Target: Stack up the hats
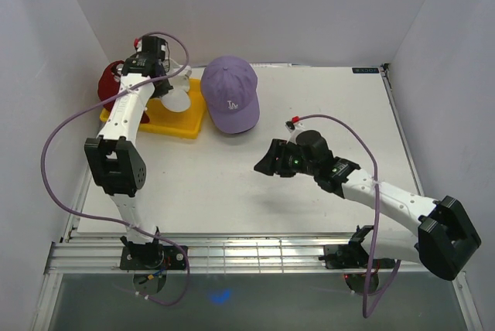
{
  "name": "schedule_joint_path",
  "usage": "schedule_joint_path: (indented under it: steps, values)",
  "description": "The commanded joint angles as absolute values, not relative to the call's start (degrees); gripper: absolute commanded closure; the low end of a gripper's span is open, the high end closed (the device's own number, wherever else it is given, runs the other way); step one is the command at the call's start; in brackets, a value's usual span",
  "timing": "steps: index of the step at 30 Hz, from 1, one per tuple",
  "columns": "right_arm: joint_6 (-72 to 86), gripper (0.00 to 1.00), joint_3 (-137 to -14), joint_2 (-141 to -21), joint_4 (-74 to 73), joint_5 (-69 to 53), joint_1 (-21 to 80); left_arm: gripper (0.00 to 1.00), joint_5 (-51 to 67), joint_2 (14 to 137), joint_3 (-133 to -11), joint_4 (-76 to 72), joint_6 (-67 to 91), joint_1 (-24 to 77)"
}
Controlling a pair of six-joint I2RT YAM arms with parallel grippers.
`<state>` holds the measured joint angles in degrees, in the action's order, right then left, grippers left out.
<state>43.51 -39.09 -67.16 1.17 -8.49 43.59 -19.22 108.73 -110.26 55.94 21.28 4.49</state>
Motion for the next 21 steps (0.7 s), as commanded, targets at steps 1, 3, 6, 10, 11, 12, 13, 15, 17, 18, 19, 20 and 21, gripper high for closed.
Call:
schedule_joint_path:
  steps: [1,3,6,10,11,12,13,15,17,18,19,20,21]
  values:
    - [40.0,0.35,-44.7,-69.3,1.1,-10.6,43.9,1.0,-22.5,101.2,-108.5,56.6,23.7,7.3]
    - [39.1,0.35,-46.1,-71.0,1.0,-11.4,44.2,1.0,-23.9,100.1,-106.0,56.9,24.4,8.3]
    - [38.6,0.35,-48.3,-72.9,0.9,-12.3,44.6,1.0,-24.9,97.8,-102.6,57.2,25.9,9.9]
    - [38.0,0.36,-50.5,-75.2,0.9,-13.0,45.2,1.0,-25.1,94.4,-98.2,57.3,27.4,11.1]
    - [37.9,0.36,-51.3,-75.7,0.8,-13.1,45.3,1.0,-25.0,94.0,-97.6,57.2,27.7,11.1]
    - [37.5,0.36,-51.8,-76.5,0.7,-13.2,45.5,1.0,-24.7,93.4,-97.0,57.3,27.8,11.2]
    - [37.4,0.36,-52.2,-76.8,0.6,-13.3,45.6,1.0,-24.3,93.1,-96.2,57.3,27.8,11.4]
    - [37.0,0.36,-53.6,-78.0,0.3,-13.3,46.0,1.0,-23.6,91.6,-95.3,57.5,28.2,11.5]
    - [36.8,0.36,-54.6,-78.7,0.3,-13.2,46.3,0.99,-22.8,89.5,-93.6,57.6,28.6,11.7]
    - [36.7,0.36,-55.7,-79.5,0.2,-13.1,46.8,0.97,-22.2,88.9,-92.9,57.5,29.2,11.7]
    - [36.3,0.36,-56.4,-80.0,0.2,-12.8,47.1,0.97,-21.6,88.2,-92.1,57.5,29.4,11.7]
    - [36.0,0.36,-57.2,-81.0,0.1,-12.6,47.5,0.96,-20.4,87.4,-91.0,57.4,29.5,11.7]
    - [35.8,0.36,-58.9,-81.6,0.1,-12.2,48.2,0.95,-19.8,86.9,-90.4,57.4,29.7,12.0]
